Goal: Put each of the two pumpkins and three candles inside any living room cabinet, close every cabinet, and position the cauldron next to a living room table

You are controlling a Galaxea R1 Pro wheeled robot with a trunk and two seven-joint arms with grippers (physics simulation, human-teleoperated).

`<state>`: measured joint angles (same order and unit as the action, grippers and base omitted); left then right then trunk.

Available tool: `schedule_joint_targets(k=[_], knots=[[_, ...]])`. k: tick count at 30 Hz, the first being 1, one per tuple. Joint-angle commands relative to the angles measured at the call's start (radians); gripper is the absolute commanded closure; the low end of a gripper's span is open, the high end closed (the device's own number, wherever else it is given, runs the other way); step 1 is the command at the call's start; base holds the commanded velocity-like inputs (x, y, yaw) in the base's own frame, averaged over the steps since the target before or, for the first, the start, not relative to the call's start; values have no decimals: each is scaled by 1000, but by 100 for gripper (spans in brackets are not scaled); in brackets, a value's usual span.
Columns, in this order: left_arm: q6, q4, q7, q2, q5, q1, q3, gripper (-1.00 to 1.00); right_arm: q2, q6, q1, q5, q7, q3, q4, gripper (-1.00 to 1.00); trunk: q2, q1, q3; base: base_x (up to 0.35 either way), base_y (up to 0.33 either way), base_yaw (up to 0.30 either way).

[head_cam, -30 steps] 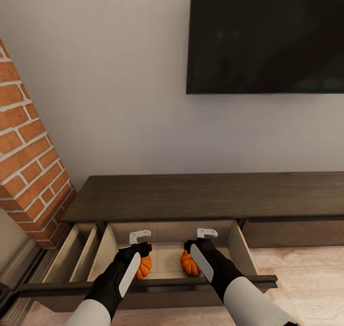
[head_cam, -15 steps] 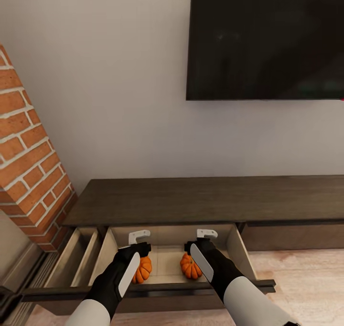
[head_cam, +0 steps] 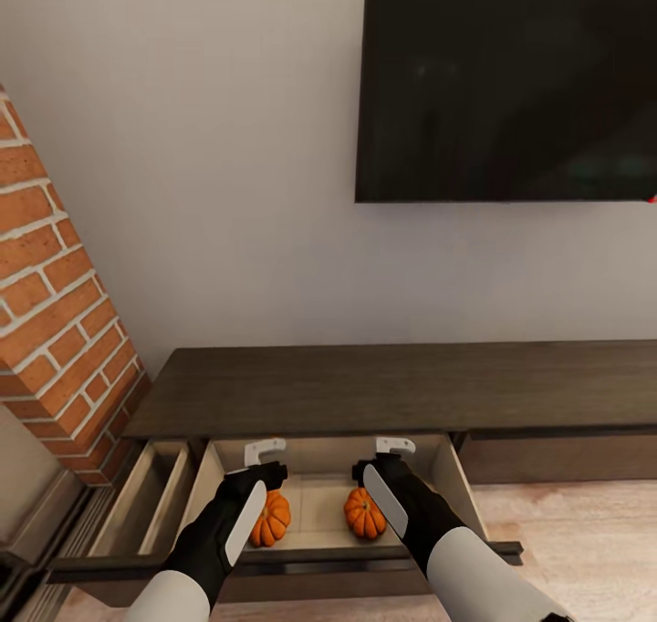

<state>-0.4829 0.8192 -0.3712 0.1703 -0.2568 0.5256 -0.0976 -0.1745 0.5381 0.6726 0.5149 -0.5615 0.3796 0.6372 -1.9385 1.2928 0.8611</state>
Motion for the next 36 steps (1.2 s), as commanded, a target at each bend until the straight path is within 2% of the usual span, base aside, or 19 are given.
schedule_joint_targets(k=[1,7,36], knots=[[-3,1,-9,0,-11,0,-3,-100,0,8,0,7,-8,2,1,-100,7,-4,-2,0,0,0],[-5,19,-8,-1,-10,1,-3,-100,0,30,1,7,-9,2,1,-100,49,-27,-21,0,0,0],[-13,24,-7,-2,-11,1,-2,-100,0,34,1,7,-9,2,1,-100,252,-138,-112,0,0,0]])
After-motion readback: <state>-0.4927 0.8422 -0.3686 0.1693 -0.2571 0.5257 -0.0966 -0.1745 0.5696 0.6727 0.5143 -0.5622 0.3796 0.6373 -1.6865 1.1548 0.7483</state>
